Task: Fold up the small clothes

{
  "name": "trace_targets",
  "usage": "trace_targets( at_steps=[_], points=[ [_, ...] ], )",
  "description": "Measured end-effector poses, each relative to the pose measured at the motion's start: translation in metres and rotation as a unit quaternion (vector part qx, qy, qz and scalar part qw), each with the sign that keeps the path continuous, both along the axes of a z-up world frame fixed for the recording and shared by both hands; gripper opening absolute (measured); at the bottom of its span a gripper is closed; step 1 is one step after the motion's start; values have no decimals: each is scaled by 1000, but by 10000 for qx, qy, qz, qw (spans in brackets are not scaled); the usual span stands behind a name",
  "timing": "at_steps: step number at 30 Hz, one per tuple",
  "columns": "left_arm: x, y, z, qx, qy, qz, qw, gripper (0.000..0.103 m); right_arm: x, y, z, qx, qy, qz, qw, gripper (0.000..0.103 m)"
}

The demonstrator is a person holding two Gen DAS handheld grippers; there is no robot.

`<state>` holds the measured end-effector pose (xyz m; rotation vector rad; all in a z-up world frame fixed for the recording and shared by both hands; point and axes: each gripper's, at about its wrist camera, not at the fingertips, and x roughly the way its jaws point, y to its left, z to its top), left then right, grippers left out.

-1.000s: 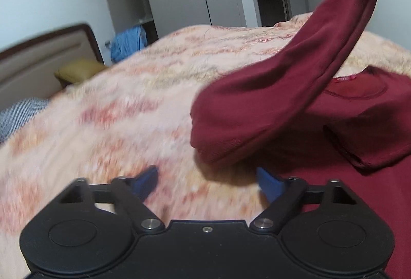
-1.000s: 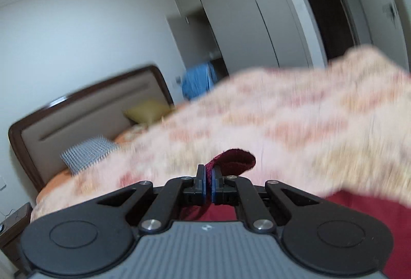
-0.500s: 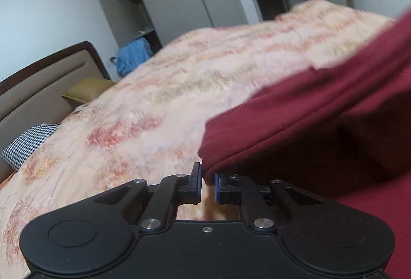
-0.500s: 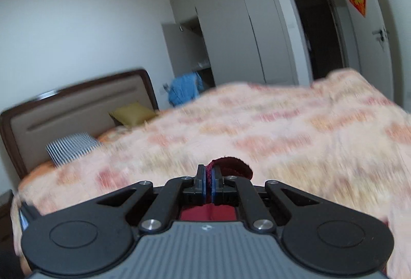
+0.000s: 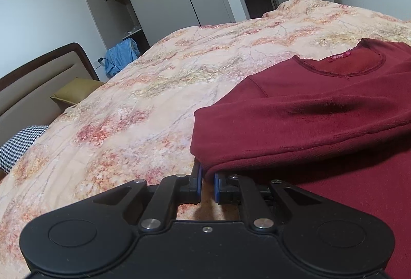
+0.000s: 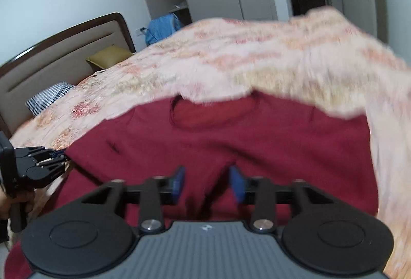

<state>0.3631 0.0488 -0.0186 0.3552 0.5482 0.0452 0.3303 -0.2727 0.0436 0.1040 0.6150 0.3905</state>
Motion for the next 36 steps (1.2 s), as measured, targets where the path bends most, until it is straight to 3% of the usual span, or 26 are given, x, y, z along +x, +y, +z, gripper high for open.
trace_targets(
  at_steps=[5,10,15,17,19,23,28,30,31,33,34,35,36],
  points=[
    [1,7,0,-227,-9,-59,9997,10,76,89,21,-41,66,1006,9949,54],
    [5,18,-1,-608,128,-98,9980,11,146,203,7,225,563,1948,9790,53],
    [8,28,0,-926,180,-125,9955,10,187,293,-18,-541,932,2293,9674,46],
    [8,31,-1,-1023,152,-114,9946,9,186,309,-25,-814,922,2384,9633,3],
    [6,33,-1,-1094,98,-101,9939,8,180,312,-25,-947,732,2465,9617,3],
    [5,33,-1,-1094,-25,18,9940,5,179,298,-2,-684,-1,1964,9781,2],
    [13,37,-5,-1212,186,137,9924,4,191,300,-12,-740,22,1898,9790,2],
    [12,40,-1,-1302,216,80,9912,10,191,300,-15,-617,148,2039,9769,3],
    [11,42,0,-1358,269,82,9903,18,189,295,-13,-545,164,1997,9782,8],
    [6,46,4,-1439,357,9,9889,39,185,278,-4,-472,109,1948,9796,32],
    [2,48,6,-1443,381,-18,9888,54,179,267,1,-470,24,1950,9797,52],
    [-2,50,7,-1440,392,-38,9888,68,172,251,6,-495,-86,1966,9792,60],
    [-6,52,9,-1445,403,-49,9887,73,164,235,11,-567,-167,1967,9787,61]
  ],
)
